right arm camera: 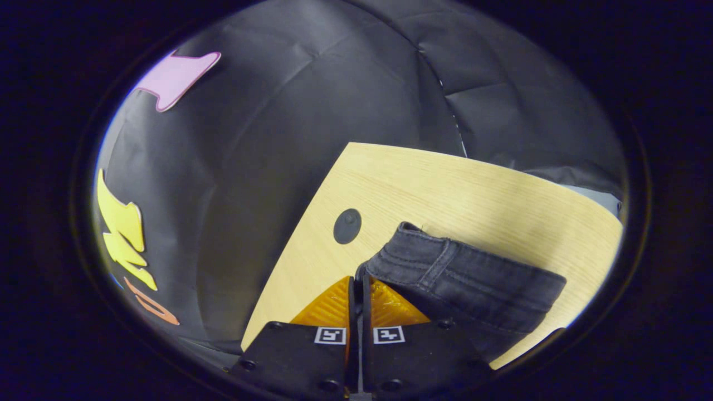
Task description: Grasp the waist and the cuffs of the jeans and fold them to make the two legs overlap; first hold the waist and fold one-third of the jeans toward the cuffs, then hold the cuffs and fold the remaining one-third in the same direction to finish folding.
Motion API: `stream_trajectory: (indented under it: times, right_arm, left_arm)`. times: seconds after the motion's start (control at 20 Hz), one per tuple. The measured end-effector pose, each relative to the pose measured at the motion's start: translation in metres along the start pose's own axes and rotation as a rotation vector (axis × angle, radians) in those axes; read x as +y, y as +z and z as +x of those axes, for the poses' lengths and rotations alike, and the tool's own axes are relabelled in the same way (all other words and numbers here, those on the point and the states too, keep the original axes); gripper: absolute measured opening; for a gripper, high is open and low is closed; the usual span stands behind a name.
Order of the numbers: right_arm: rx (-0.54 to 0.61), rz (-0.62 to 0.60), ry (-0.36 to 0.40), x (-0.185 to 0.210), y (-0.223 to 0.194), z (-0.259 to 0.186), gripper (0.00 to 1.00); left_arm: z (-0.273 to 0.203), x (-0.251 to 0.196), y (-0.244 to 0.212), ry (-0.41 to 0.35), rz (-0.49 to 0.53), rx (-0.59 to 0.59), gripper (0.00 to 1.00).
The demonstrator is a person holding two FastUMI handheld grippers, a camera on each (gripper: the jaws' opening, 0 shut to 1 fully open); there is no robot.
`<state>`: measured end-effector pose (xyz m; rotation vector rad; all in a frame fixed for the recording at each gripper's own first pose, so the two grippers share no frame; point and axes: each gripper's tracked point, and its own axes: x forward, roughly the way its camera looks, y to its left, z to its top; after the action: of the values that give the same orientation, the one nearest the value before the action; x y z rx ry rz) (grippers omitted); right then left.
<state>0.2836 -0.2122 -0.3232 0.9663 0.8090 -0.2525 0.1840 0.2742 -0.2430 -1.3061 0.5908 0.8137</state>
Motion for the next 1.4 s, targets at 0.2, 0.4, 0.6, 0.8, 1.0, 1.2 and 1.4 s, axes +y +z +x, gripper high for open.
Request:
stream_trajectory:
  times: [0.2, 0.4, 0.6, 0.8, 1.0, 1.2, 1.4]
  right_arm:
    - [-0.013, -0.114, 0.007, 0.019, -0.007, 0.001, 0.96]
    - [-0.079, -0.292, 0.044, 0.050, -0.006, -0.032, 0.98]
    - [-0.157, -0.447, 0.038, 0.059, -0.002, -0.075, 0.98]
    - [-0.212, -0.484, -0.007, 0.035, -0.004, -0.122, 0.98]
    - [-0.198, -0.381, -0.056, -0.012, -0.005, -0.141, 0.98]
    - [-0.150, -0.152, -0.098, -0.062, -0.005, -0.134, 0.98]
    - [-0.060, 0.114, -0.116, -0.100, -0.019, -0.112, 0.97]
  left_arm:
    - [-0.062, -0.027, 0.005, -0.096, 0.165, -0.090, 0.99]
    - [-0.129, -0.084, -0.012, -0.284, 0.354, -0.138, 0.99]
    - [-0.220, -0.124, -0.056, -0.524, 0.562, -0.286, 0.99]
    - [-0.302, -0.158, -0.092, -0.661, 0.843, -0.462, 0.98]
    - [-0.349, -0.153, -0.132, -0.733, 1.007, -0.541, 0.98]
    - [-0.364, -0.134, -0.153, -0.744, 1.083, -0.523, 0.98]
    - [-0.388, -0.114, -0.178, -0.763, 1.152, -0.517, 0.98]
